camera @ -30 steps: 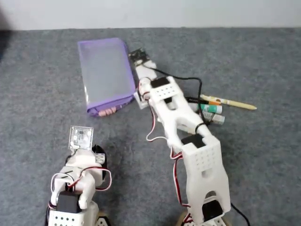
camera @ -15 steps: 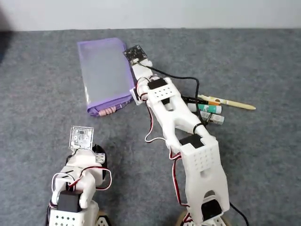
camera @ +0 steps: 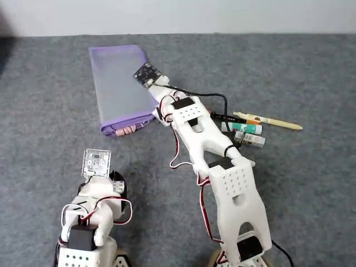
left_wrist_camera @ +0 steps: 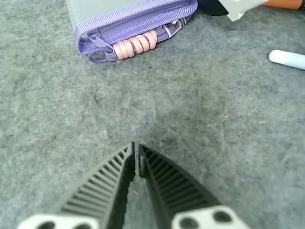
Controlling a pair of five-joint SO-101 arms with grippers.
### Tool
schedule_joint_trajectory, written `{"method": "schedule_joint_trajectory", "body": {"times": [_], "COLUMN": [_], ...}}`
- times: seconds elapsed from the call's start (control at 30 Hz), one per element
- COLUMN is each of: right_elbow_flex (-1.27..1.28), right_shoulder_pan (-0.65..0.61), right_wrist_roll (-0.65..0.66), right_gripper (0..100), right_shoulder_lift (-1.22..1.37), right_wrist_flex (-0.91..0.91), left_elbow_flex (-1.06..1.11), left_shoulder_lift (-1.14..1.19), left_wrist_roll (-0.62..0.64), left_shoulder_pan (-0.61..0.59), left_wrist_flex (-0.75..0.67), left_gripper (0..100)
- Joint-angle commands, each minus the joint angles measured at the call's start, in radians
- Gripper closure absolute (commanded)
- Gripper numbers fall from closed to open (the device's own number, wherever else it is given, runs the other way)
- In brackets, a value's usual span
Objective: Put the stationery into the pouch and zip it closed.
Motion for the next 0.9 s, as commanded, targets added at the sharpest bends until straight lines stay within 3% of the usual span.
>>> {"method": "schedule_joint_trajectory", "body": {"times": [0.0, 0.17, 0.63, 0.77, 0.87], "right_elbow_flex": [-0.032, -0.037, -0.035, -0.035, -0.035], "right_shoulder_pan": [-0.008, -0.001, -0.002, 0.010, 0.022], "right_wrist_roll": [0.143, 0.216, 0.212, 0.216, 0.218], "right_gripper": [95.3, 98.9, 99.0, 99.0, 98.7], "right_shoulder_lift": [-0.002, -0.044, -0.332, -0.341, -0.325], "right_wrist_flex": [0.015, 0.136, 0.673, 0.691, 0.596], "left_elbow_flex": [-0.010, -0.010, -0.010, -0.010, -0.010], "left_shoulder_lift": [-0.002, -0.002, -0.002, -0.002, -0.002], "left_wrist_roll": [-0.005, -0.005, -0.005, -0.005, -0.005], "left_shoulder_pan": [-0.008, -0.008, -0.008, -0.008, -0.008], "left_wrist_flex": [-0.021, -0.021, -0.021, -0.021, -0.021], "left_gripper": [99, 99, 99, 99, 99]}}
